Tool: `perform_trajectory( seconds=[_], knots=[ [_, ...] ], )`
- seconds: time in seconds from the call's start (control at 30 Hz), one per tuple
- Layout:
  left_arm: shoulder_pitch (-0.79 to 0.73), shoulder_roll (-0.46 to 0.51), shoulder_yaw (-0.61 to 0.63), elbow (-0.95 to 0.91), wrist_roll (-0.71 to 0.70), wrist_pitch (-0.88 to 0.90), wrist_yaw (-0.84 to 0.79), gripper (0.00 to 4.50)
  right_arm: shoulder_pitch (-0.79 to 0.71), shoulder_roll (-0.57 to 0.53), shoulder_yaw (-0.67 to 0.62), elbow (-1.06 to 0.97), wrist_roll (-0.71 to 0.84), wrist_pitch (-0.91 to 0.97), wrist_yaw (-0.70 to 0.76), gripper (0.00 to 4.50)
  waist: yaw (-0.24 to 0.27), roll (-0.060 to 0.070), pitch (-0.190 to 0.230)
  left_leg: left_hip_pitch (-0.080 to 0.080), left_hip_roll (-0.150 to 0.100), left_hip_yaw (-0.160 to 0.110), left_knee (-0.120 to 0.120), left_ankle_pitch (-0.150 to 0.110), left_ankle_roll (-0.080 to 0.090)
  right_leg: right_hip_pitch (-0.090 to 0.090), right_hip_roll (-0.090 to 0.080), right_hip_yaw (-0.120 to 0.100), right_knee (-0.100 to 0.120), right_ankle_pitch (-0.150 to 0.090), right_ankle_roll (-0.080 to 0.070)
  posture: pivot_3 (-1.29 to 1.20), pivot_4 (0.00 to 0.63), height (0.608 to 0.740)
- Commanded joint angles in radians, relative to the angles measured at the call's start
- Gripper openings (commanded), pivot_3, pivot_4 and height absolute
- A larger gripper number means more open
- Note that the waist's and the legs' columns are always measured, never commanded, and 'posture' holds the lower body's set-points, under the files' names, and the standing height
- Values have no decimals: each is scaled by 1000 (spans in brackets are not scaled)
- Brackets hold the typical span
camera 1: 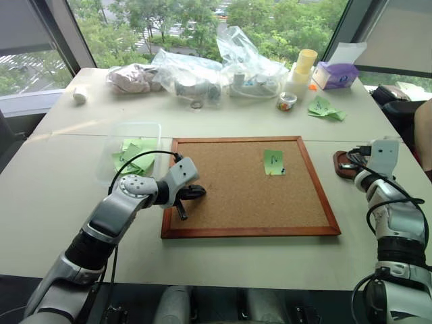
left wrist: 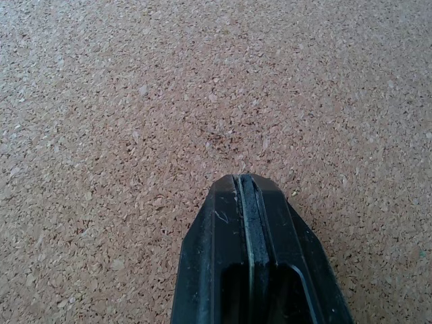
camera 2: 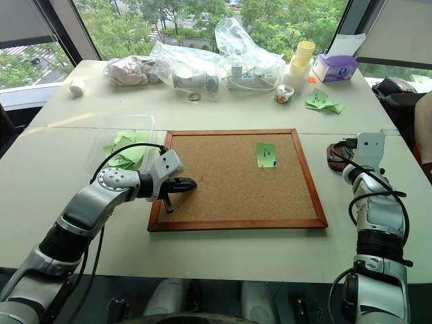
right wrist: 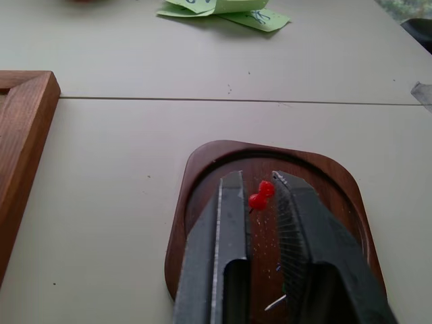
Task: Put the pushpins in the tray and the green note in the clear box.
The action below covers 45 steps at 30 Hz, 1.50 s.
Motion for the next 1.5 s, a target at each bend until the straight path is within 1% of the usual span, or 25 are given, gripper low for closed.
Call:
perform_trajectory(
  seconds=[0.03, 0.17, 0.2, 0.4, 0.47, 0.57, 0.63, 0.7, 0.93, 1.2, 1.23, 1.3, 1.33, 1.4, 1.47, 1.5],
  knots=[
    [16, -2, -35, 3, 6, 28, -9, 0, -25, -28, -19, -6, -2, -32, -12, 2310, 0, 0, 0, 0, 0, 0, 0, 0, 0, 0, 0, 0, 0, 0, 0, 0, 150, 738],
    [13, -6, -37, 4, 8, 27, -6, 0, -26, -32, -24, 7, -2, -37, -26, 4311, 0, 0, 0, 0, 0, 0, 0, 0, 0, 0, 0, 0, 0, 0, 0, 0, 150, 738],
    [13, -7, -37, 5, 9, 27, -6, 0, -25, -31, -26, 7, 1, -36, -26, 4416, 0, 0, 0, 0, 0, 0, 0, 0, 0, 0, 0, 0, 0, 0, 0, 0, 150, 738],
    [14, -7, -39, 4, 11, 25, -7, 0, -18, -21, -55, -42, 50, -33, -11, 4416, 0, 0, 0, 0, 0, 0, 0, 0, 0, 0, 0, 0, 0, 0, 0, 0, 150, 738],
    [15, -5, -39, 3, 11, 25, -7, 0, -1, -15, -60, -110, 100, -40, 46, 4416, 0, 0, 0, 0, 0, 0, 0, 0, 0, 0, 0, 0, 0, 0, 0, 0, 150, 738],
    [20, 2, -35, 1, 11, 25, -9, 0, 103, -34, 53, -319, 152, 0, 231, 4416, 0, 1, 0, 0, 0, 0, 0, 0, 0, 0, 0, 0, 0, 0, 0, 0, 150, 738],
    [21, 3, -36, 1, 11, 24, -11, 0, 150, -30, 105, -410, 185, 39, 298, 4416, 0, 1, 0, 0, 0, -1, 0, 0, 0, 1, 1, 0, 0, 0, 0, 0, 150, 738],
    [20, 3, -37, 3, 12, 22, -11, 0, 175, -16, 150, -460, 201, 70, 330, 4416, 0, 1, 0, 0, 0, -1, 0, 0, 0, 1, 1, 0, 0, 0, 0, 0, 150, 738],
    [15, -1, -39, 9, 13, 20, -10, 0, 163, 39, 239, -447, 179, 70, 331, 4416, 1, 1, 0, 0, 0, -1, 0, -1, 1, 1, 0, 0, 0, 0, 0, 0, 150, 738],
    [22, -2, -34, 2, 12, 25, -2, 0, 141, 64, 252, -393, 159, 56, 329, 4416, 2, 1, 0, 0, 0, -1, 0, 0, 1, 1, 0, 0, 0, 0, 0, 0, 150, 738],
    [24, -2, -35, 2, 13, 24, -2, 0, 138, 66, 251, -384, 156, 53, 330, 4189, 1, 1, 0, 0, 0, -1, 0, 0, 1, 1, 0, 0, 0, 0, 0, 0, 150, 738],
    [25, -2, -35, 1, 13, 24, -1, 0, 132, 66, 250, -375, 153, 56, 332, 3507, 1, 1, 0, 0, 0, -1, 0, -1, 1, 1, 0, 0, 0, 0, 0, 0, 150, 738],
    [25, -3, -35, 2, 13, 24, 0, 0, 131, 64, 251, -371, 153, 59, 335, 3075, 1, 1, 0, 0, 0, -1, 0, 0, 1, 1, 0, 0, 0, 0, 0, 0, 150, 738],
    [25, -3, -35, 3, 13, 23, 1, 0, 128, 65, 250, -363, 152, 60, 337, 2005, 1, 1, 0, 0, 0, -1, 0, 0, 1, 1, 0, 0, 0, 0, 0, 0, 150, 738],
    [24, -5, -36, 6, 13, 20, 1, 0, 124, 67, 249, -358, 152, 60, 338, 1148, 1, 1, 0, 0, 0, -1, 0, 0, 1, 1, 0, 0, 0, 0, 0, 0, 150, 738],
    [23, -6, -37, 8, 14, 18, 1, 0, 122, 69, 248, -356, 152, 59, 337, 590, 1, 1, 0, 0, 0, -1, 0, 0, 1, 1, 0, 0, 0, 0, 0, 0, 150, 738]
  ],
)
